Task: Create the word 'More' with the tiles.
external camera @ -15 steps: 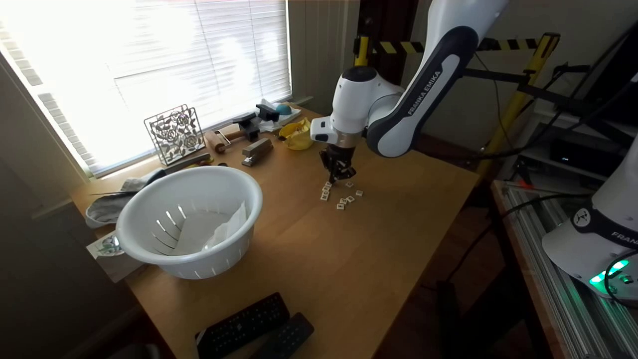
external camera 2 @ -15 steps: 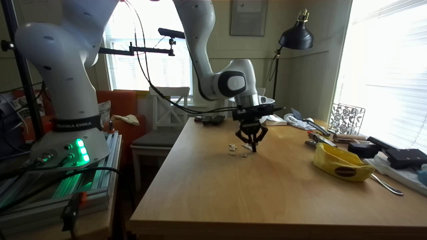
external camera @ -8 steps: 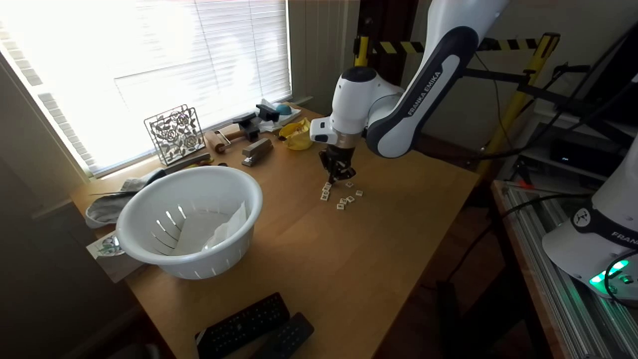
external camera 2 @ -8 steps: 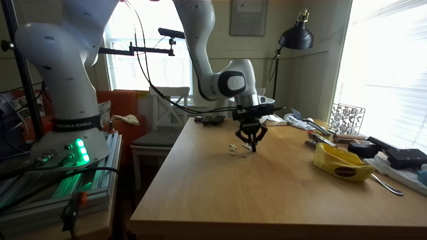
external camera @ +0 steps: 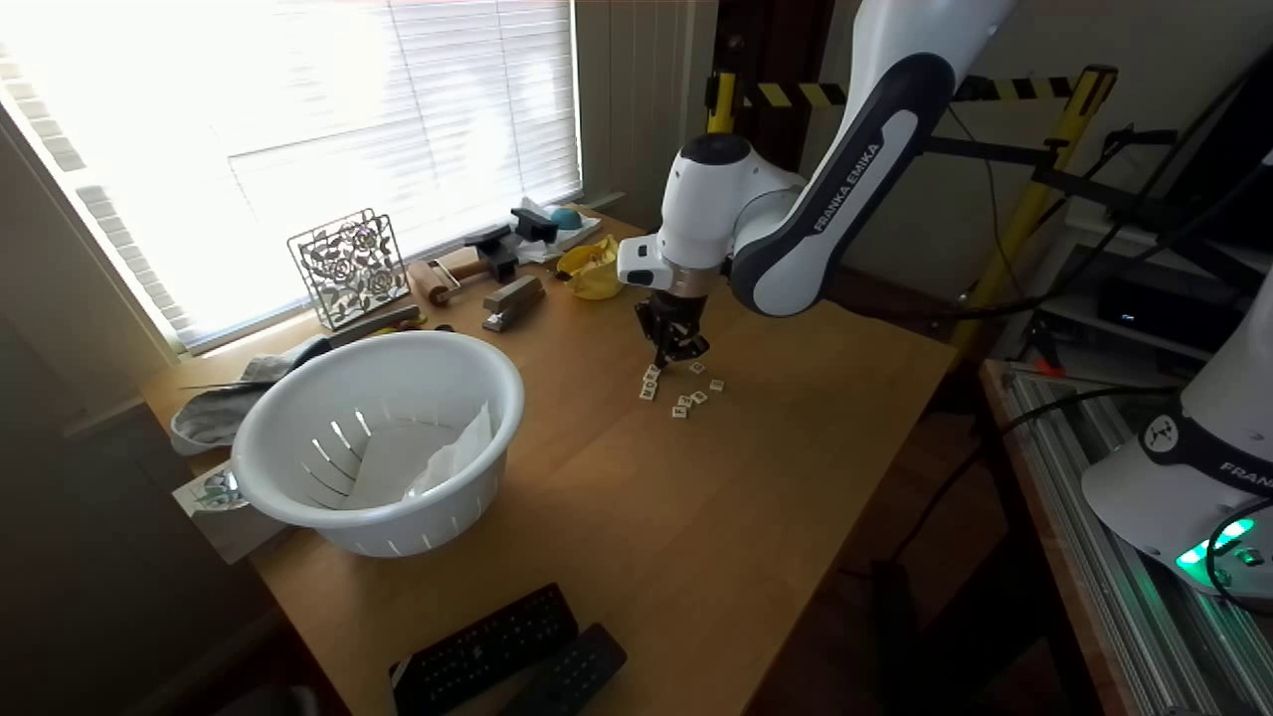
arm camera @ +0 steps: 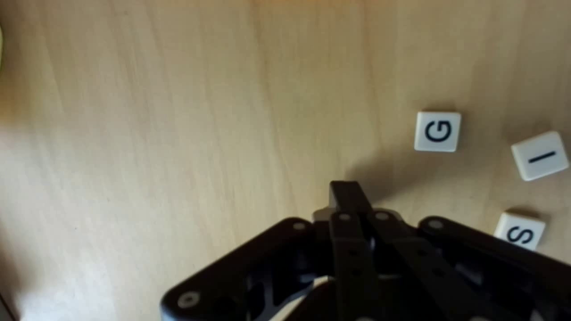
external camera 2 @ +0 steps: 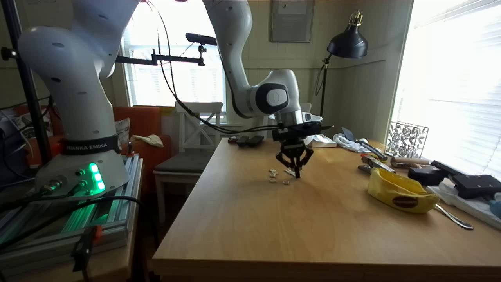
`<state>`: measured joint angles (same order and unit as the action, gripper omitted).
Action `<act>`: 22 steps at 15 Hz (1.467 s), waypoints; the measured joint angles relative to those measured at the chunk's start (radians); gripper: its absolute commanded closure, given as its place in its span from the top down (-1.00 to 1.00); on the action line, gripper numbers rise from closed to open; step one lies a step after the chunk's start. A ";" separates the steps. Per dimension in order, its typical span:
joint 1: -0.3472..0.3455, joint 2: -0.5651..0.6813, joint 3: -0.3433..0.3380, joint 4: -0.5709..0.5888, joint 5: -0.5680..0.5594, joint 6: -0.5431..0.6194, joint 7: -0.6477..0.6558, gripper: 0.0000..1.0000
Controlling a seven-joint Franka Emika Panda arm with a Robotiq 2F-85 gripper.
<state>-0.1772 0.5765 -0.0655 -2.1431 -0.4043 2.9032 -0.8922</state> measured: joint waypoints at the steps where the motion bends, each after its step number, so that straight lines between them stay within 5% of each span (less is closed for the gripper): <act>1: 0.000 0.000 0.000 0.000 0.000 0.001 0.000 -1.00; 22: -0.011 -0.094 0.032 -0.089 0.033 0.041 0.076 -1.00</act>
<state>-0.1882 0.4827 -0.0336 -2.2318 -0.3716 2.9439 -0.8158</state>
